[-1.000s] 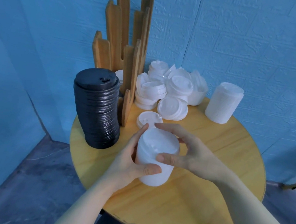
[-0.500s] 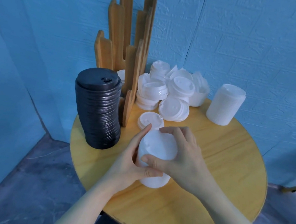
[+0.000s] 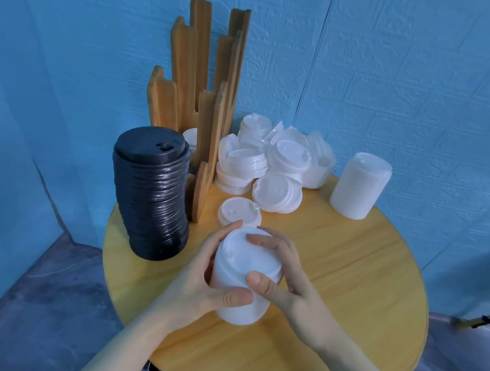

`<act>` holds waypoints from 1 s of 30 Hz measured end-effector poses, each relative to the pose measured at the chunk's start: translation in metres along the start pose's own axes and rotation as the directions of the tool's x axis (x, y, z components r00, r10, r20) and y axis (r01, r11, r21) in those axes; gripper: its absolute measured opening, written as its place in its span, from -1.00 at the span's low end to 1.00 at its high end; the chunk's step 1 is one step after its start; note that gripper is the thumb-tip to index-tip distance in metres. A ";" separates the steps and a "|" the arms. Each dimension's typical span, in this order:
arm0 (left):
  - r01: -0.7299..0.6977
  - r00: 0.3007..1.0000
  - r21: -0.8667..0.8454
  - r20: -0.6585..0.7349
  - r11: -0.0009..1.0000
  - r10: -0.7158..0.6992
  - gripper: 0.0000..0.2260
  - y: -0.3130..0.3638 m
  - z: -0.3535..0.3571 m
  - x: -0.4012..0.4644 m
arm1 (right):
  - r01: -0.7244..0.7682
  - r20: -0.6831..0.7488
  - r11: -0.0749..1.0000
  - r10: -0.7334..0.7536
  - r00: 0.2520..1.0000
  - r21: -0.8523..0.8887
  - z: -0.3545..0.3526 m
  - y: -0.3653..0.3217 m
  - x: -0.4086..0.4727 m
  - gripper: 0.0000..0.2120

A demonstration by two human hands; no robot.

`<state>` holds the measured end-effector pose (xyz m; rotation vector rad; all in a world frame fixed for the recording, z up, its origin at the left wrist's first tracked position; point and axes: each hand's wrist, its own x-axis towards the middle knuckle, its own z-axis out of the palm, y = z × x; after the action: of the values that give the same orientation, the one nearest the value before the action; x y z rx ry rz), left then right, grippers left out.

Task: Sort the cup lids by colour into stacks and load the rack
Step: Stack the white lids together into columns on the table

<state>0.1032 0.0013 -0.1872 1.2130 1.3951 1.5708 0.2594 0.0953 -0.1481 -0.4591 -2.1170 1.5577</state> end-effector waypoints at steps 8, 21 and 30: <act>-0.038 0.993 0.041 -0.112 0.998 0.043 -0.05 -0.004 -0.010 0.000 | -0.051 0.046 0.998 0.053 0.998 -0.028 -0.019 0.002 0.027 -0.61; -0.015 0.992 0.048 -0.126 0.999 0.021 -0.01 -0.005 -0.010 0.001 | 0.094 0.121 0.562 0.010 0.993 -0.822 -0.047 0.076 0.102 -0.58; -0.030 0.990 0.067 -0.139 0.997 0.039 0.00 -0.004 -0.009 0.000 | 0.111 -0.016 0.467 -0.260 0.965 -0.877 -0.075 0.075 0.034 -0.62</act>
<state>0.0948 -0.0011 -0.1912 1.1899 1.5324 1.6736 0.2712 0.1951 -0.1949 -0.6014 -2.5947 0.1568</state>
